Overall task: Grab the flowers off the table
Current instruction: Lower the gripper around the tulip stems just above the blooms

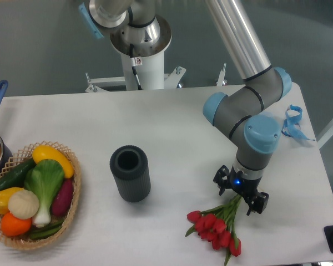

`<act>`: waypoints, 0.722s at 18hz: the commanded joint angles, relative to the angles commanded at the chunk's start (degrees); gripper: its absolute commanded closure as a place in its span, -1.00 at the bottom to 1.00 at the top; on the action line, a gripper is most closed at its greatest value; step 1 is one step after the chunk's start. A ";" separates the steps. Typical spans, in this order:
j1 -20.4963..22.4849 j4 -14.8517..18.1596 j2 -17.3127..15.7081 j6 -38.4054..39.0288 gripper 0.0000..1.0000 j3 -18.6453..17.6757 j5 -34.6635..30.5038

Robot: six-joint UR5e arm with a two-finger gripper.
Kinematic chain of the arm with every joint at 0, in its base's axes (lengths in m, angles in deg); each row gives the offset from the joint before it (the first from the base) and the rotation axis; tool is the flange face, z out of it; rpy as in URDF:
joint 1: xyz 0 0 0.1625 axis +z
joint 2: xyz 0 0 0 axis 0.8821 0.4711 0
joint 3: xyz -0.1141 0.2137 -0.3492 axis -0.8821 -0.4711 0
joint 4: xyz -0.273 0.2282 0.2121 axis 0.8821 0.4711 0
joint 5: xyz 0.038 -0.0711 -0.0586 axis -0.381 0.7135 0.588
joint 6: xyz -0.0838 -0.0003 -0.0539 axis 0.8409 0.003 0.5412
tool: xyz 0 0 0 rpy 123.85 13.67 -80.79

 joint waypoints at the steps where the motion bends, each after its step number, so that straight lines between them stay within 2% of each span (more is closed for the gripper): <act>1: 0.00 -0.09 0.09 -0.09 -1.00 0.00 -0.09; 9: -0.79 -0.53 0.18 -0.09 -1.00 -1.49 -1.75; 13: -0.97 -2.46 0.44 -0.09 -1.00 -2.02 -2.02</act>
